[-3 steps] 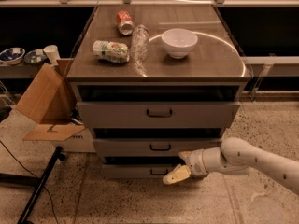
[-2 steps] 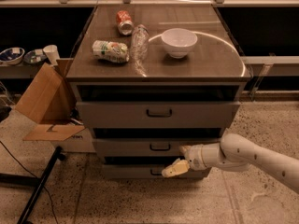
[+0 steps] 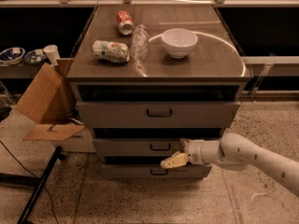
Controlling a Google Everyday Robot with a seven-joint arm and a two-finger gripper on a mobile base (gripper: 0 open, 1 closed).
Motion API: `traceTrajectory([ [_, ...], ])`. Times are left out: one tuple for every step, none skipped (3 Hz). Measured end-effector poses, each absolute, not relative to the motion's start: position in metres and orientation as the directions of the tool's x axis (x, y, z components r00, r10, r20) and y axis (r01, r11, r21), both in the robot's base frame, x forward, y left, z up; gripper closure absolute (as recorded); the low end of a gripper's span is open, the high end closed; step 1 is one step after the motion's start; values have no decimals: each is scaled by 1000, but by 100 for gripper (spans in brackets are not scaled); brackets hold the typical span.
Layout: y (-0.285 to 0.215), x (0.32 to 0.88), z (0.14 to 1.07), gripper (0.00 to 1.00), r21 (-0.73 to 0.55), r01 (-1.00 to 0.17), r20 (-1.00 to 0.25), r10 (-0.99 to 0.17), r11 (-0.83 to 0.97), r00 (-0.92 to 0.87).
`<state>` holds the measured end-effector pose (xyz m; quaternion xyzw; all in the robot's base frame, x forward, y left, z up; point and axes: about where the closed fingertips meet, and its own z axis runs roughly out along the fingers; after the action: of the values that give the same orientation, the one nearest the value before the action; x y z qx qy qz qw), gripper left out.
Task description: Open middle drawer
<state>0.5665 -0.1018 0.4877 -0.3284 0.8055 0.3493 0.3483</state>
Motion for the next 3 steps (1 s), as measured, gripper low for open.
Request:
traceTrajectory([
  [-101, 582, 484, 0, 322, -766, -809, -259, 556, -528],
  [-97, 602, 482, 0, 299, -769, -829, -246, 565, -503],
  [-96, 613, 485, 0, 278, -771, -840, -245, 572, -485],
])
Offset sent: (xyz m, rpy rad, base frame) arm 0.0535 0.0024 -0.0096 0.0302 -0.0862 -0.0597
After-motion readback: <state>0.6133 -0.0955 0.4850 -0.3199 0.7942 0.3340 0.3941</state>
